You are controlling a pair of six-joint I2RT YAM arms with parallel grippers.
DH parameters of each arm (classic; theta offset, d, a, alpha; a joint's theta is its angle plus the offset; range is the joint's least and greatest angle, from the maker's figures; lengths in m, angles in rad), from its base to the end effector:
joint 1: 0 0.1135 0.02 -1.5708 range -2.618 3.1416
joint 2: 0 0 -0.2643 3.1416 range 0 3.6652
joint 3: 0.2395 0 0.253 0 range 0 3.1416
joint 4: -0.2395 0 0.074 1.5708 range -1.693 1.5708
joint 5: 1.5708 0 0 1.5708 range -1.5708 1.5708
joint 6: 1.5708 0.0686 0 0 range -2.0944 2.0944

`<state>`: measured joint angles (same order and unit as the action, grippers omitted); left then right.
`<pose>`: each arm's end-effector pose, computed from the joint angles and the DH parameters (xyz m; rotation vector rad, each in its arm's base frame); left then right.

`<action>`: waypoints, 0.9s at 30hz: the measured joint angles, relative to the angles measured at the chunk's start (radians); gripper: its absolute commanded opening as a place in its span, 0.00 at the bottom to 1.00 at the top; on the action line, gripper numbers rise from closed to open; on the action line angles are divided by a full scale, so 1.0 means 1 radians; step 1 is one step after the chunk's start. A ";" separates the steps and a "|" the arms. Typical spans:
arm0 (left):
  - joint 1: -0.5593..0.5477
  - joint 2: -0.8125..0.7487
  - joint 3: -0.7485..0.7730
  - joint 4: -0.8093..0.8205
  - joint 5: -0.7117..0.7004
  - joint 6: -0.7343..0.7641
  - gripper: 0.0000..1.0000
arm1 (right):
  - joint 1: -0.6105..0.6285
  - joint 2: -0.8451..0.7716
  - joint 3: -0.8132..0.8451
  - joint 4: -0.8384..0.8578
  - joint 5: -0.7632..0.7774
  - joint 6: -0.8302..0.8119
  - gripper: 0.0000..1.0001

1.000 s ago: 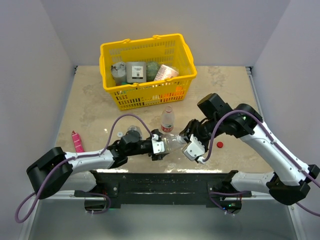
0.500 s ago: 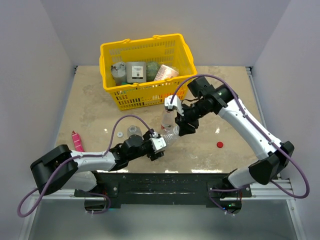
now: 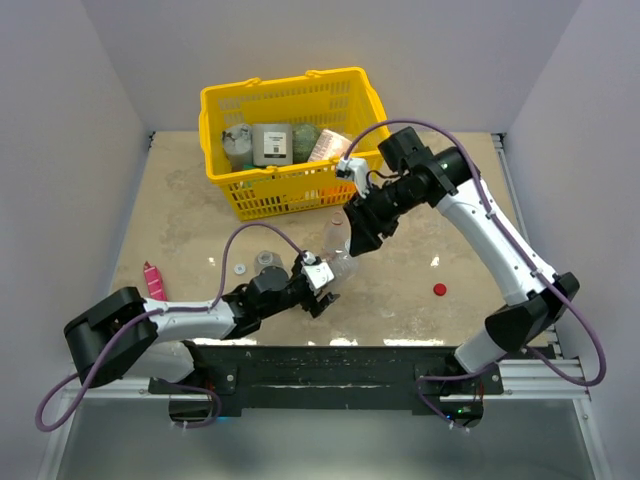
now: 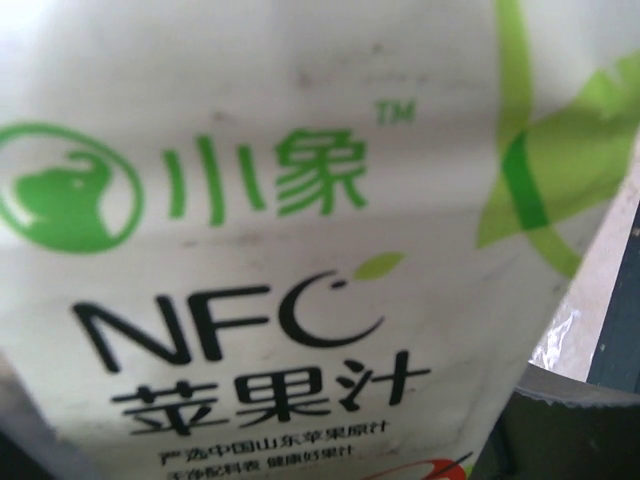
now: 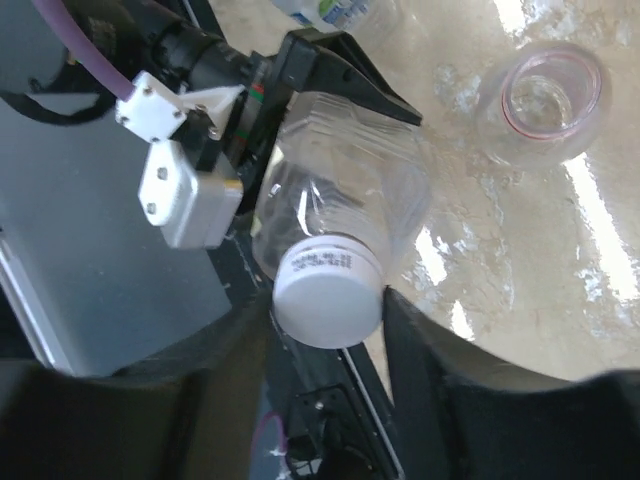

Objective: Screw on the bottle caps

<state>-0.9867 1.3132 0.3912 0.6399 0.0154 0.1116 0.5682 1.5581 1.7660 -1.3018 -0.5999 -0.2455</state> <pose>0.1568 -0.2391 0.1698 1.0007 1.6142 -0.6179 0.2360 0.1966 0.3712 -1.2214 2.3354 0.9049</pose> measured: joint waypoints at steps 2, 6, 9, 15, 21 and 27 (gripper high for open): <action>0.002 0.002 0.015 0.008 -0.003 -0.019 0.00 | 0.003 0.036 0.099 -0.042 -0.010 0.009 0.79; 0.005 0.009 0.028 0.020 0.039 -0.045 0.00 | 0.001 0.118 0.381 -0.032 -0.058 -0.045 0.84; 0.004 0.022 0.028 0.023 0.093 -0.049 0.00 | -0.003 0.054 0.421 -0.015 -0.078 -0.167 0.80; 0.009 0.024 0.028 0.023 0.221 -0.019 0.00 | -0.006 -0.381 -0.023 0.019 -0.071 -0.697 0.75; 0.024 0.019 0.035 -0.013 0.327 0.051 0.00 | -0.004 -0.661 -0.340 -0.053 -0.068 -1.204 0.71; 0.025 0.018 0.072 -0.080 0.386 0.145 0.00 | -0.004 -0.532 -0.334 -0.055 -0.077 -1.394 0.70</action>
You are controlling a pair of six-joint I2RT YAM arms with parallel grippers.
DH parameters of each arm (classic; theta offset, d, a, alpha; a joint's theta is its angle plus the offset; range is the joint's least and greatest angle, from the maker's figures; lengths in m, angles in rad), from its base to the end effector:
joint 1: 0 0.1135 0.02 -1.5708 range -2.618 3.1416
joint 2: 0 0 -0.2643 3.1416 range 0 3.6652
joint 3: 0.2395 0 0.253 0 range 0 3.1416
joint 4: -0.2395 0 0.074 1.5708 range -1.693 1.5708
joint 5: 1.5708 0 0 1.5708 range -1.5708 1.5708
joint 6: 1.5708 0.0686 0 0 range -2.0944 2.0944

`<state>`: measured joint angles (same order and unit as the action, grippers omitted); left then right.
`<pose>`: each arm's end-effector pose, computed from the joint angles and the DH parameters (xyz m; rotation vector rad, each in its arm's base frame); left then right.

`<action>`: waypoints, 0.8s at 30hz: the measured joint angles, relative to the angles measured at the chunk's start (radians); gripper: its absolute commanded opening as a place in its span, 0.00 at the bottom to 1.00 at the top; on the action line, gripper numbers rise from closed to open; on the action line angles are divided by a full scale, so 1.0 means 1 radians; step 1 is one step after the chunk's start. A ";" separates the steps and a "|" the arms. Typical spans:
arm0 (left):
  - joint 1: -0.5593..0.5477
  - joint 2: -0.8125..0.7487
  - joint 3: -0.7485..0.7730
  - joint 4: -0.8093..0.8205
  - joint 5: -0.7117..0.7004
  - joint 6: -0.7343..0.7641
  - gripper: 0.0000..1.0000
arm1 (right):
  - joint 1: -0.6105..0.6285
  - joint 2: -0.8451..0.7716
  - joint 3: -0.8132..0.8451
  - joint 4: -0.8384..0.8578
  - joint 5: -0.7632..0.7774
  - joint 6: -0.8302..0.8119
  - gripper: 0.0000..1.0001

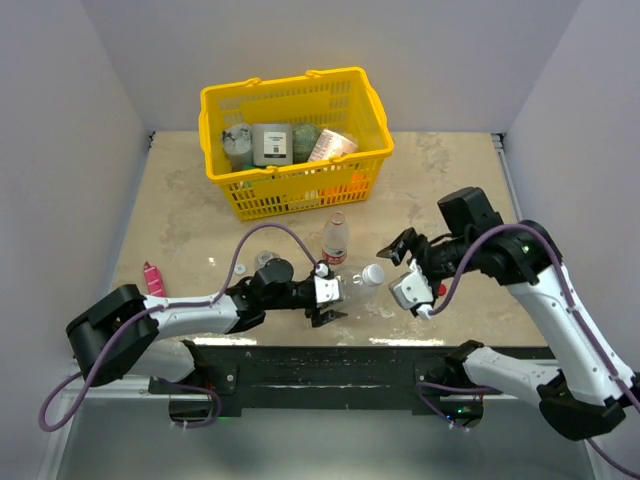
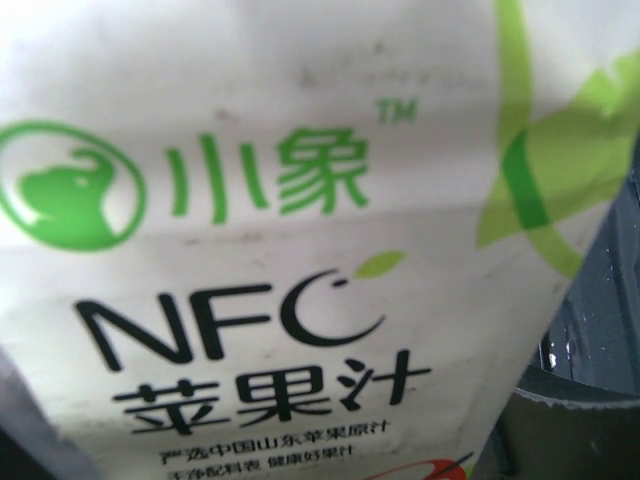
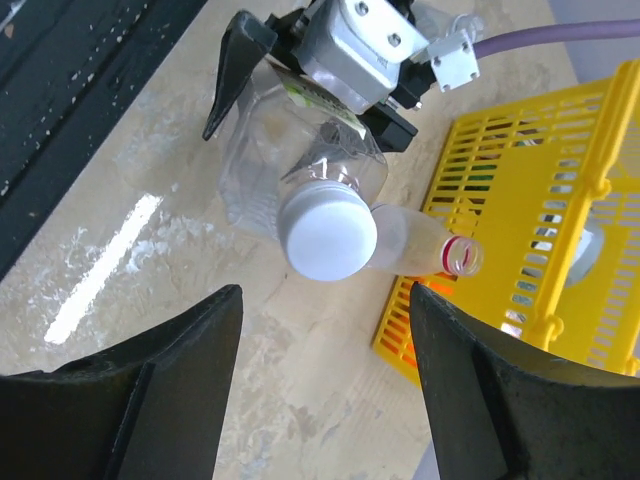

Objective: Screw on the bottle caps

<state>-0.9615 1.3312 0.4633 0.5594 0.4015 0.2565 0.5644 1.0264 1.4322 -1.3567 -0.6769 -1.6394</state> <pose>0.1455 -0.2553 0.1799 1.3354 1.4145 -0.8530 0.1116 0.1215 0.3880 -2.1341 0.7951 0.3132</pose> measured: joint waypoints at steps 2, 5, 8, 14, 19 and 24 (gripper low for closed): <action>0.000 0.000 0.010 -0.009 0.012 0.021 0.00 | 0.000 0.039 0.000 0.005 0.001 -0.046 0.70; 0.000 0.000 0.022 -0.019 0.024 0.048 0.00 | 0.000 0.049 0.000 0.008 -0.001 -0.094 0.67; 0.000 0.000 0.035 -0.029 0.029 0.069 0.00 | 0.007 0.037 0.000 0.007 -0.009 -0.132 0.65; 0.000 0.002 0.054 -0.047 0.034 0.100 0.00 | 0.063 0.032 -0.005 0.006 -0.009 -0.171 0.58; 0.000 0.005 0.057 -0.053 0.035 0.107 0.00 | 0.127 0.035 -0.021 0.002 0.010 -0.169 0.47; 0.002 0.010 0.057 -0.062 0.032 0.129 0.00 | 0.158 0.048 -0.021 -0.008 0.040 -0.148 0.14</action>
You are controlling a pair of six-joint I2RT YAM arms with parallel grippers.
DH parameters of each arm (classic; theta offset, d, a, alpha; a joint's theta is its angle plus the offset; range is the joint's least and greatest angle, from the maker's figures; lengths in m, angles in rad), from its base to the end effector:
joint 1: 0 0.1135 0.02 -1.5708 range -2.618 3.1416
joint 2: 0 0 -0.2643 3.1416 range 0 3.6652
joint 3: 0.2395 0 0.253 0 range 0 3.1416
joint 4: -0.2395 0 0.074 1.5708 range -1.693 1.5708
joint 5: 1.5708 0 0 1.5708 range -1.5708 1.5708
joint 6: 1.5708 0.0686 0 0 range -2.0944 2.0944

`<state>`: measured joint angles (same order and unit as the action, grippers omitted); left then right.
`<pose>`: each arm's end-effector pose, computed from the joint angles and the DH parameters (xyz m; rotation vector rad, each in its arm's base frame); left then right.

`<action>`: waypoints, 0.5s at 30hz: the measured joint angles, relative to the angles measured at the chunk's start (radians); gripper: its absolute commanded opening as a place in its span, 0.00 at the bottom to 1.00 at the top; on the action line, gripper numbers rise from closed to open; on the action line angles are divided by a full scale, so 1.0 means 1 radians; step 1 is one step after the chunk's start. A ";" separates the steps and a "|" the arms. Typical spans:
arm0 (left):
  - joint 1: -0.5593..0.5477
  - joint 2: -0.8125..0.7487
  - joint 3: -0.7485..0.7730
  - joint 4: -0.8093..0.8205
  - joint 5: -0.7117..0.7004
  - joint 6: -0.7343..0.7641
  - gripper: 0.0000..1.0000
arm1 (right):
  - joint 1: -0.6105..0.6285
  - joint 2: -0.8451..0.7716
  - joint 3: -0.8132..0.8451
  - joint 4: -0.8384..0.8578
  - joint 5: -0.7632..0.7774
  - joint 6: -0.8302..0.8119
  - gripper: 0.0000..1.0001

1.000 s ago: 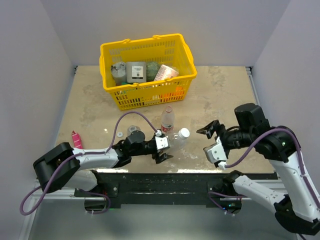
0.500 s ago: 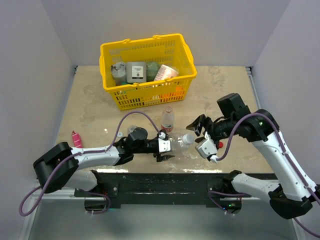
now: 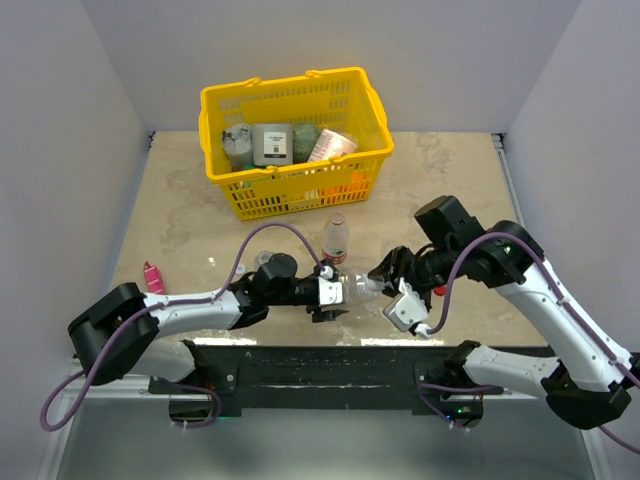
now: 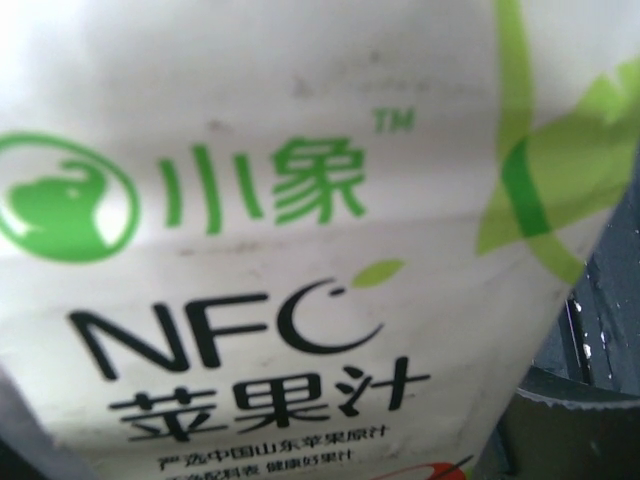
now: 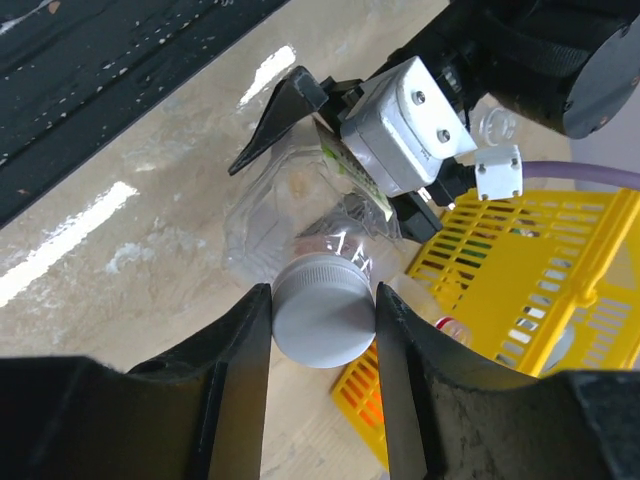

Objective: Screw on the bottle caps

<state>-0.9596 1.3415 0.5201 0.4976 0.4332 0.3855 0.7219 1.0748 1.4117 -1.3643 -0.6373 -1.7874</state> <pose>0.1488 -0.2626 0.1885 1.4335 1.3123 -0.7960 0.1030 0.1450 0.3733 -2.2948 0.5240 0.3344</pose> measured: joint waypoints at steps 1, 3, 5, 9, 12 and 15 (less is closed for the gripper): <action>0.001 0.001 0.000 -0.003 -0.002 0.002 0.00 | 0.005 0.005 0.000 0.000 0.005 0.008 0.08; 0.002 0.003 -0.001 -0.008 -0.018 0.004 0.00 | 0.013 0.027 0.010 0.000 0.026 0.040 0.00; 0.002 0.003 -0.007 0.007 -0.049 -0.001 0.00 | 0.015 0.068 0.040 -0.004 0.041 0.113 0.00; 0.001 0.006 -0.032 0.056 -0.171 -0.042 0.00 | -0.007 0.214 0.169 -0.002 0.049 0.415 0.00; -0.004 0.034 -0.036 0.061 -0.272 -0.085 0.00 | -0.046 0.303 0.209 0.026 0.044 0.640 0.00; -0.024 0.067 -0.036 0.052 -0.362 -0.124 0.00 | -0.080 0.360 0.209 0.059 0.045 0.860 0.00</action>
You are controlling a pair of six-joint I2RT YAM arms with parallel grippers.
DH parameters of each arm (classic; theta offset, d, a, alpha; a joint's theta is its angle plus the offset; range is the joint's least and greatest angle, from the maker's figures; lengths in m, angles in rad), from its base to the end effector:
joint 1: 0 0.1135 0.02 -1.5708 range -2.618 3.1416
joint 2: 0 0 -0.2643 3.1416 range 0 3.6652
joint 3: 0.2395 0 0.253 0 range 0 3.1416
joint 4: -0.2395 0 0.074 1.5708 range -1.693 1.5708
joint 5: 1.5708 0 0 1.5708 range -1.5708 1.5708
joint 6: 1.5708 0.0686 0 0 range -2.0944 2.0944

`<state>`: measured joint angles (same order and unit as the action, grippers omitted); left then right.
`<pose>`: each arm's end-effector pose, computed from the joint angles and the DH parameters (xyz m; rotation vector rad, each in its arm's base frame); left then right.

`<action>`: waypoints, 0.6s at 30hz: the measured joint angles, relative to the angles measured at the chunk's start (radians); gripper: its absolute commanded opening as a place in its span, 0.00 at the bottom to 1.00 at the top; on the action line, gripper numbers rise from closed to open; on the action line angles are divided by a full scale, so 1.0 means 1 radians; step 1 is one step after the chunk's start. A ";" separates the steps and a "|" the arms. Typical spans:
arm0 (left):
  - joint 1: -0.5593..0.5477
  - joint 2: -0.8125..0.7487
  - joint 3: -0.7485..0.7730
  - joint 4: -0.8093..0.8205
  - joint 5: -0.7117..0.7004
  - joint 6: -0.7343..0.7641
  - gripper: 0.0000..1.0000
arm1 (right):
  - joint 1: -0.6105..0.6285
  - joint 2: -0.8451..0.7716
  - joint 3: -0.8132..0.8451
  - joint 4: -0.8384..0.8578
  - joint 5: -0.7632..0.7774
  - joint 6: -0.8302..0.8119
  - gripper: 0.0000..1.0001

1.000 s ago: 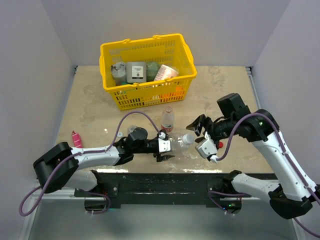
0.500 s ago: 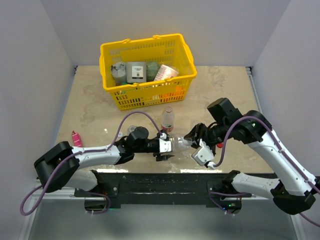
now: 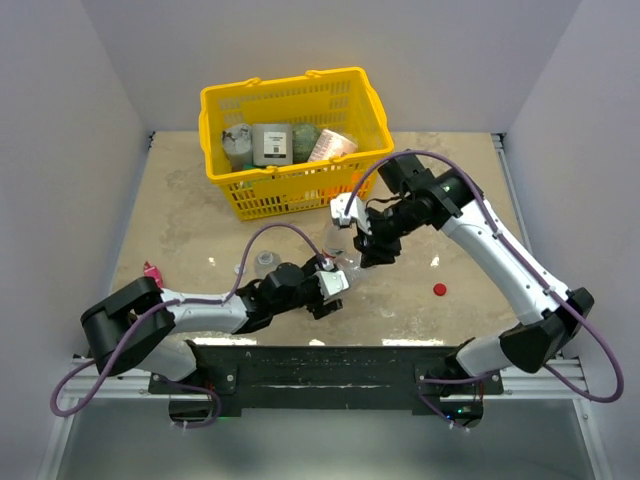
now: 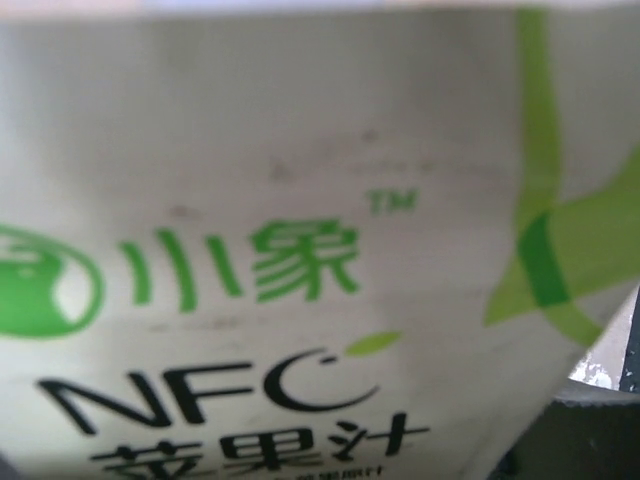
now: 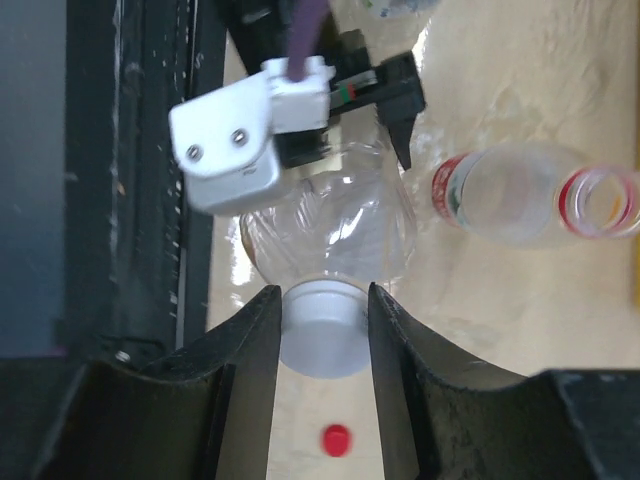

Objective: Screw on the bottle caps

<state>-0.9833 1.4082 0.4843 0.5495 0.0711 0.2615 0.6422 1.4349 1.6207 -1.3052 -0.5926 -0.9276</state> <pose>0.1654 -0.2572 0.1623 1.1953 1.5833 -0.5433 0.1947 0.1935 0.3620 -1.9173 1.6678 0.6832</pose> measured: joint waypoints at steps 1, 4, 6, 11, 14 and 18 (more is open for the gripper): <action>-0.009 0.007 0.000 0.000 -0.021 -0.016 0.00 | -0.013 0.012 -0.002 0.012 -0.001 0.069 0.00; -0.029 0.019 0.011 -0.005 -0.079 -0.069 0.00 | -0.066 0.026 -0.026 0.063 -0.006 0.277 0.00; -0.035 0.021 0.023 -0.010 -0.102 -0.110 0.00 | -0.109 0.027 -0.039 0.101 -0.023 0.389 0.00; -0.040 0.021 0.051 -0.019 -0.108 -0.192 0.00 | -0.157 0.035 -0.003 0.151 -0.054 0.550 0.40; -0.031 0.018 0.066 0.026 -0.108 -0.241 0.00 | -0.183 0.095 0.169 0.093 -0.079 0.587 0.47; -0.007 0.003 0.063 0.055 -0.060 -0.261 0.00 | -0.211 0.109 0.392 0.101 -0.113 0.484 0.58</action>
<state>-0.9901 1.4113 0.5468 0.6044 0.0109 0.0010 0.4313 1.5444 2.0125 -1.2041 -0.7052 -0.4438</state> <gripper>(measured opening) 0.808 0.506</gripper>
